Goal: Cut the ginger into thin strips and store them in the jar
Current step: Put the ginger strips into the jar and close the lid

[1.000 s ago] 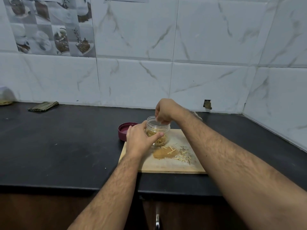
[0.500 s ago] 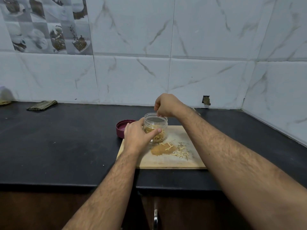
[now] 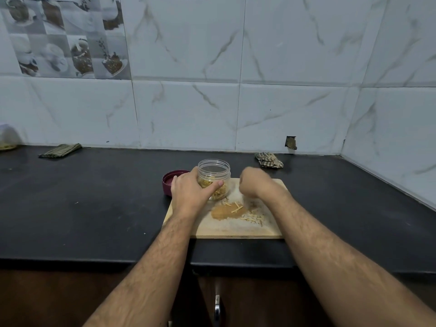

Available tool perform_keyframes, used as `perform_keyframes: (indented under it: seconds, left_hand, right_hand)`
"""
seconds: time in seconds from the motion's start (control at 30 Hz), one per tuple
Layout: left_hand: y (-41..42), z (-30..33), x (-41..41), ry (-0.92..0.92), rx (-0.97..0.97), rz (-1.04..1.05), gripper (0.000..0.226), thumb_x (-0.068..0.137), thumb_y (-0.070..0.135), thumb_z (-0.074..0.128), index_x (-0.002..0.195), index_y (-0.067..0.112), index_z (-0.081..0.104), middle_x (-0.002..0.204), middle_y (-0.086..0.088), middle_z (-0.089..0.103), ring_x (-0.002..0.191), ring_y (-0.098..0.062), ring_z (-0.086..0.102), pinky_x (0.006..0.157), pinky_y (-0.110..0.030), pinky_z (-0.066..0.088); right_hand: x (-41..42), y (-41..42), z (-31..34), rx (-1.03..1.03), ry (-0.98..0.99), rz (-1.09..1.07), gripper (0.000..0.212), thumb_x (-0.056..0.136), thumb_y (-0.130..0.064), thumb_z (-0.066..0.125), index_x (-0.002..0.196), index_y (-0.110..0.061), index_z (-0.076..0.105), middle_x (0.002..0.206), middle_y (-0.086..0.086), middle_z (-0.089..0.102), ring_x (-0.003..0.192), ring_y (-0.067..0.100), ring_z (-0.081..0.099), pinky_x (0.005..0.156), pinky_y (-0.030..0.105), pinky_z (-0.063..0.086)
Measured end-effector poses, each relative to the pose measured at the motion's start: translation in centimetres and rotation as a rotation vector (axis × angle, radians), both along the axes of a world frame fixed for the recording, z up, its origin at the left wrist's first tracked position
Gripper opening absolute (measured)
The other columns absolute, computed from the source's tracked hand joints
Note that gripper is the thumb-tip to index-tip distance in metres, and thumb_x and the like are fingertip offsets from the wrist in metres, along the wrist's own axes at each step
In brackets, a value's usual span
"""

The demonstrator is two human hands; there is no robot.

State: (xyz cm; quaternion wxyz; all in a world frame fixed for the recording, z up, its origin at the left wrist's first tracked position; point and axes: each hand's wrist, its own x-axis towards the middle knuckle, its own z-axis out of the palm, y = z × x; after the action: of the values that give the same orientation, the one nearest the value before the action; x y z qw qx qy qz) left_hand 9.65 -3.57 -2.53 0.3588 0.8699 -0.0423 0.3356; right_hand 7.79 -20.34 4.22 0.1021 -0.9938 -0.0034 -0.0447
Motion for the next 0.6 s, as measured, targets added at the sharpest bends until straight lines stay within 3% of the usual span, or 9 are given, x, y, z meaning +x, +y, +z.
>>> perform_keyframes:
  seconds: [0.07, 0.2, 0.3, 0.43, 0.6]
  left_hand:
    - [0.1, -0.1, 0.2, 0.01, 0.023, -0.001, 0.062, 0.069, 0.082, 0.055, 0.105, 0.032, 0.063, 0.086, 0.014, 0.067, 0.089, -0.011, 0.056, 0.106, -0.046, 0.037]
    - [0.2, -0.3, 0.7, 0.03, 0.063, 0.021, 0.067, 0.065, 0.088, 0.047, 0.095, 0.031, 0.063, 0.073, 0.011, 0.061, 0.083, -0.014, 0.059, 0.1, -0.046, 0.041]
    - [0.2, -0.3, 0.7, 0.024, 0.066, 0.019, 0.067, 0.065, 0.088, 0.048, 0.094, 0.03, 0.063, 0.072, 0.012, 0.061, 0.081, -0.014, 0.058, 0.099, -0.045, 0.042]
    - [0.1, -0.1, 0.4, 0.015, 0.066, 0.015, 0.067, 0.065, 0.087, 0.048, 0.095, 0.029, 0.064, 0.074, 0.013, 0.062, 0.08, -0.013, 0.057, 0.098, -0.045, 0.042]
    - [0.1, 0.1, 0.1, 0.019, 0.077, 0.011, 0.067, 0.067, 0.085, 0.049, 0.099, 0.028, 0.064, 0.074, 0.014, 0.061, 0.077, -0.011, 0.053, 0.1, -0.045, 0.041]
  right_hand:
    - [-0.5, 0.6, -1.7, 0.028, 0.026, 0.078, 0.021, 0.089, -0.007, 0.05, 0.096, -0.008, 0.07, 0.097, 0.01, 0.072, 0.092, 0.028, 0.067, 0.071, 0.031, 0.051]
    - [-1.7, 1.8, -3.8, 0.062, -0.123, 0.135, 0.02, 0.092, -0.033, 0.059, 0.088, -0.016, 0.068, 0.087, 0.005, 0.066, 0.085, 0.024, 0.061, 0.067, 0.028, 0.039]
    - [-2.4, 1.8, -4.0, 0.008, -0.195, 0.142, 0.012, 0.091, -0.026, 0.06, 0.087, -0.017, 0.068, 0.083, 0.001, 0.064, 0.084, 0.022, 0.061, 0.066, 0.027, 0.039]
    - [-3.2, 0.5, -2.9, -0.101, -0.109, 0.074, 0.01, 0.088, -0.014, 0.055, 0.079, -0.018, 0.058, 0.077, -0.001, 0.055, 0.076, 0.022, 0.052, 0.068, 0.03, 0.044]
    - [-3.0, -1.6, -1.8, 0.016, 0.02, -0.014, 0.014, 0.083, -0.006, 0.053, 0.084, -0.013, 0.065, 0.083, 0.002, 0.067, 0.078, 0.023, 0.063, 0.065, 0.031, 0.052]
